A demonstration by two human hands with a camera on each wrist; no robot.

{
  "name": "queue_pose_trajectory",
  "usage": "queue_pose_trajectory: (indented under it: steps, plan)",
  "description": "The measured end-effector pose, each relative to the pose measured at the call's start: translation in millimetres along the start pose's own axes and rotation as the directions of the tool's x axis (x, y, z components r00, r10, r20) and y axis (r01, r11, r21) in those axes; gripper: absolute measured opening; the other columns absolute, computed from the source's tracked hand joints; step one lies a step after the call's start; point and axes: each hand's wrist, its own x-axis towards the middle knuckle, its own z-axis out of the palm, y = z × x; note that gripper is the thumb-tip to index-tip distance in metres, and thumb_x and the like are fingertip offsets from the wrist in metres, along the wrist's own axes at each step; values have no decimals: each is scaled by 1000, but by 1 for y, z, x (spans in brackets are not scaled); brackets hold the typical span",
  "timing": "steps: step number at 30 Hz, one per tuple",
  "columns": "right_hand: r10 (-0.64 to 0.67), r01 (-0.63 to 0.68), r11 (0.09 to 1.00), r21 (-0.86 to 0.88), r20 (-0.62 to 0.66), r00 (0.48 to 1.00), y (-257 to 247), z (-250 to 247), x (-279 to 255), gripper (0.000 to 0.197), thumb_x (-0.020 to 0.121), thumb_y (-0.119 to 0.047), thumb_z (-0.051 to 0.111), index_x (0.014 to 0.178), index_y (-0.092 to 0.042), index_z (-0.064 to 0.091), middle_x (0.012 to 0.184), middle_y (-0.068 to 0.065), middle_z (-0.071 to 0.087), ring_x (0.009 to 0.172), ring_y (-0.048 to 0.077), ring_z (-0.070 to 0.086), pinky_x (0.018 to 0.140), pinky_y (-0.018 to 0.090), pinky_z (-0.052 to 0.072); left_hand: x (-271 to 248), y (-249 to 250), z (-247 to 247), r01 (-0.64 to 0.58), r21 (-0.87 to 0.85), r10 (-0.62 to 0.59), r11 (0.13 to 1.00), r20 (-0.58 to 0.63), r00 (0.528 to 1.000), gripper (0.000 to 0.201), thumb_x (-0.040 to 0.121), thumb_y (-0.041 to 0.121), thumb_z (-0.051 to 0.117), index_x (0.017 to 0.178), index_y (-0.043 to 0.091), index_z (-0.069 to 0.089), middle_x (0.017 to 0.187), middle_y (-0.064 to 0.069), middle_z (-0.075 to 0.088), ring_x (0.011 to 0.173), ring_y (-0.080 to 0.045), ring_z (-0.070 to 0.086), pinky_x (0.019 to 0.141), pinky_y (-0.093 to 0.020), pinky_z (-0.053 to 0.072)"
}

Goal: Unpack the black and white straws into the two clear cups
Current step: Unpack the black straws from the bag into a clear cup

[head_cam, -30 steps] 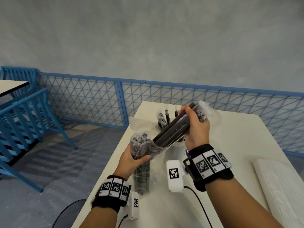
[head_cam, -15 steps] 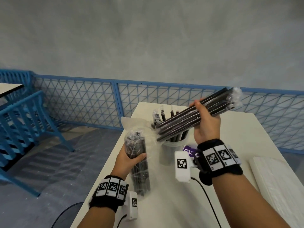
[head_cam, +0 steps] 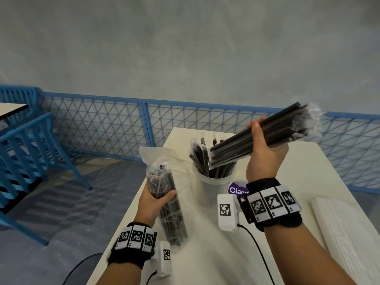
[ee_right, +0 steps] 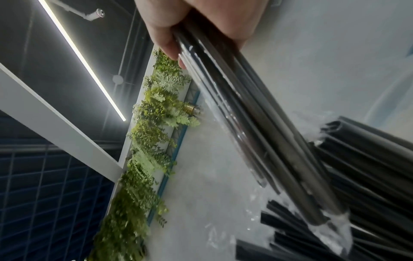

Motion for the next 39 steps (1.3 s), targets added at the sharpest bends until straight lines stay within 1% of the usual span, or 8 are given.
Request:
queue_pose_trajectory:
  steps: [8, 13, 17, 20, 24, 30, 34, 39]
  plan:
    - [159, -41, 920, -391, 276, 948, 61, -12, -17, 26, 80, -7, 69, 105, 1, 66, 100, 9, 69, 81, -6, 64, 79, 14, 51, -4, 3, 10, -37, 45, 33, 998, 76, 997, 73, 58, 19, 88, 121, 15, 52, 116, -8, 65, 110, -24, 62, 97, -47, 49]
    - [350, -135, 801, -584, 274, 896, 89, -25, -13, 32, 70, -19, 78, 98, -7, 66, 98, 10, 70, 94, 23, 66, 91, 46, 52, -5, 2, 9, -31, 52, 25, 998, 110, 994, 85, 46, 43, 88, 121, 20, 53, 115, -9, 68, 110, -25, 63, 98, -52, 48]
    - [125, 17, 892, -451, 283, 951, 66, -14, -13, 52, 70, -7, 78, 105, -33, 50, 101, -13, 61, 94, -1, 61, 89, 20, 49, -6, 1, 10, -24, 64, 15, 998, 132, 991, 88, 43, 48, 89, 119, 21, 54, 113, -8, 69, 108, -25, 64, 97, -52, 48]
    - [-107, 275, 886, -373, 412, 905, 50, 0, -9, 59, 75, -2, 72, 120, -25, 43, 108, -4, 63, 97, -6, 57, 86, 6, 40, -5, 1, 10, -19, 65, 10, 998, 133, 991, 82, 46, 41, 88, 118, 21, 55, 113, -8, 69, 108, -25, 64, 96, -52, 49]
    - [-143, 436, 775, -459, 543, 827, 70, 2, -2, 27, 83, 0, 60, 106, -16, 61, 100, -1, 65, 95, -5, 57, 89, 14, 43, -5, 1, 11, -12, 61, 4, 998, 135, 991, 82, 47, 38, 87, 119, 18, 54, 112, -8, 69, 107, -26, 65, 96, -52, 49]
    - [-14, 459, 648, -608, 593, 805, 108, -24, -1, 22, 85, 4, 54, 96, -11, 66, 97, 6, 66, 89, -19, 50, 82, 0, 36, -6, -3, 8, 4, 49, -10, 999, 127, 992, 82, 45, 36, 86, 118, 17, 54, 111, -9, 69, 105, -25, 66, 95, -51, 50]
    - [40, 446, 609, -655, 588, 808, 104, -23, 1, 22, 88, -1, 54, 106, -9, 64, 108, 7, 63, 97, -3, 50, 94, 28, 44, -9, -3, 9, 4, 37, -9, 999, 137, 990, 79, 47, 35, 85, 118, 19, 54, 112, -9, 69, 106, -24, 65, 96, -50, 50]
    - [-301, 660, 609, -439, 642, 705, 64, -5, -33, 22, 88, -9, 55, 109, -7, 60, 110, 2, 57, 104, 4, 49, 94, 17, 40, -7, 0, 10, -30, 41, 24, 999, 135, 991, 74, 56, 20, 86, 121, 17, 53, 114, -7, 68, 108, -21, 64, 98, -47, 49]
